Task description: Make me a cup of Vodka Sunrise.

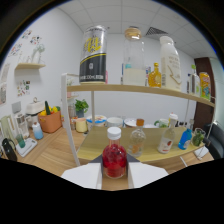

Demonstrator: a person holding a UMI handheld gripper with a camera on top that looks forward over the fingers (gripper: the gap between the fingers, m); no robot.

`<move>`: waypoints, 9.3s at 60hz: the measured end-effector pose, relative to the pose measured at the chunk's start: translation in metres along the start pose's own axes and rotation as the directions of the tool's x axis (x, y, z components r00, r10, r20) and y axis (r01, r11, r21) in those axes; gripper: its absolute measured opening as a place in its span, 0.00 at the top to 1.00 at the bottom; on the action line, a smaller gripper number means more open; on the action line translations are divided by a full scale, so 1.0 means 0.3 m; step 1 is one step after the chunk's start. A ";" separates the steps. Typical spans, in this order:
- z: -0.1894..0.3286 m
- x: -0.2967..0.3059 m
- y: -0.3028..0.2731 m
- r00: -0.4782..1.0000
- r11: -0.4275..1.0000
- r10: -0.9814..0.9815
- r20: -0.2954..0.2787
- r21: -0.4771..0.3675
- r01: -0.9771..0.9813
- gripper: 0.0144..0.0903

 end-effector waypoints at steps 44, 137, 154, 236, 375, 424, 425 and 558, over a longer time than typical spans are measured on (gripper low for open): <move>-0.063 0.198 0.021 0.369 0.389 0.907 0.204 -0.067 -0.919 0.74; 0.085 -0.176 0.386 0.992 0.984 0.117 0.040 -0.140 -0.111 0.74; 0.122 -0.225 0.578 0.997 0.953 0.075 0.024 -0.296 -0.065 0.74; -0.437 0.573 0.223 0.994 0.979 0.084 -0.074 -0.179 -0.096 0.06; -0.123 0.792 0.144 0.941 0.957 -0.283 -0.185 -0.123 0.264 0.52; -0.065 0.625 0.062 -0.330 -0.322 -0.941 -0.075 -0.109 0.941 0.52; -0.065 0.626 0.061 -0.325 -0.316 -0.942 -0.077 -0.109 0.942 0.52; -0.262 1.112 0.373 0.988 0.988 0.053 -0.143 -0.134 -0.072 0.06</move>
